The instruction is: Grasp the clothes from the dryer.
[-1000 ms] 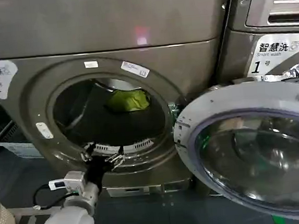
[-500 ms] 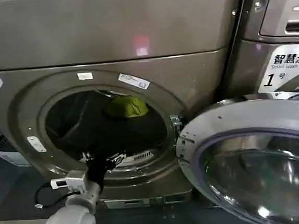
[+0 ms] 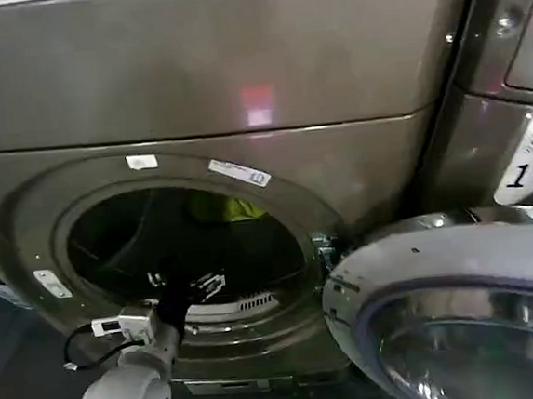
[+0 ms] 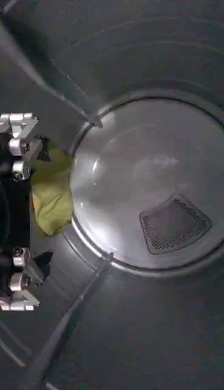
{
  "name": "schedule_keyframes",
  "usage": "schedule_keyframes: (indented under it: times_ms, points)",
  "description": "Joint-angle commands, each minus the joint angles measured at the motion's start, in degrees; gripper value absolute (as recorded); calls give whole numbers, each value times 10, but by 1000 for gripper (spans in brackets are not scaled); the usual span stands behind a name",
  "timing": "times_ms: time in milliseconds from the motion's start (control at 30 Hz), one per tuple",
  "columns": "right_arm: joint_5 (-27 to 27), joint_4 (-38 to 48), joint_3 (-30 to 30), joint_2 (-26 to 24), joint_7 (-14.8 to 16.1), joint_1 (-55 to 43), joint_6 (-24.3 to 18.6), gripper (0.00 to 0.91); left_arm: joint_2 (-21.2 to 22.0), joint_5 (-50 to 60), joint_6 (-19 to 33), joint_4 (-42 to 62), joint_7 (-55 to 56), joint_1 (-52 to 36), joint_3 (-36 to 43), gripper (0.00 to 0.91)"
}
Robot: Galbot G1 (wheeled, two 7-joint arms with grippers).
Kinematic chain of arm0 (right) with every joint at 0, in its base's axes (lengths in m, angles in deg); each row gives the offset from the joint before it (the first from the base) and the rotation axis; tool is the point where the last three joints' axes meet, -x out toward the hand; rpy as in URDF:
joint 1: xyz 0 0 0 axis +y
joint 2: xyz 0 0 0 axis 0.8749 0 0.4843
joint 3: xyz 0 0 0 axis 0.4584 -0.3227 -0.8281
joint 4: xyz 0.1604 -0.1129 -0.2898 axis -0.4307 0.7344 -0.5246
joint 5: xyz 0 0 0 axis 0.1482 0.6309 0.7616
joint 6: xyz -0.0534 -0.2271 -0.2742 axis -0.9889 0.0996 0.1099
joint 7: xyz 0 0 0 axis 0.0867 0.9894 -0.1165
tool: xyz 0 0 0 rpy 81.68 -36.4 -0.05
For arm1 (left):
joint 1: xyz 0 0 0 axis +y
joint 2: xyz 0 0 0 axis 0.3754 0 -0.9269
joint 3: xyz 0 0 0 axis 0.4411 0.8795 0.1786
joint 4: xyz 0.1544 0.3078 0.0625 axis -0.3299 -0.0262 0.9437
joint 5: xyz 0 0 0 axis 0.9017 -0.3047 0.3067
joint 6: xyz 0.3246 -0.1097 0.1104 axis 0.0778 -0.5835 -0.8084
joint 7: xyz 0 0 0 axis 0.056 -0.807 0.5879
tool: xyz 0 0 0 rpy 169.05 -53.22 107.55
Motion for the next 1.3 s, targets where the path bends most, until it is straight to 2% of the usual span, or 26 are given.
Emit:
schedule_keyframes:
  times_ms: [33,700,900,1067,1300]
  points:
    - [0,1,1,-1,0,0,1,907,0,0,-28,-1,0,1,0,907]
    - [2,4,0,0,0,1,-1,907,0,0,-28,-1,0,2,0,907]
    - [12,8,0,2,3,2,-15,907,0,6,-28,10,0,-8,1,907]
    - [11,7,1,3,3,4,-18,907,1,5,-9,72,21,-66,20,907]
    - [11,2,-4,2,3,4,-18,907,24,28,17,188,40,-200,43,907]
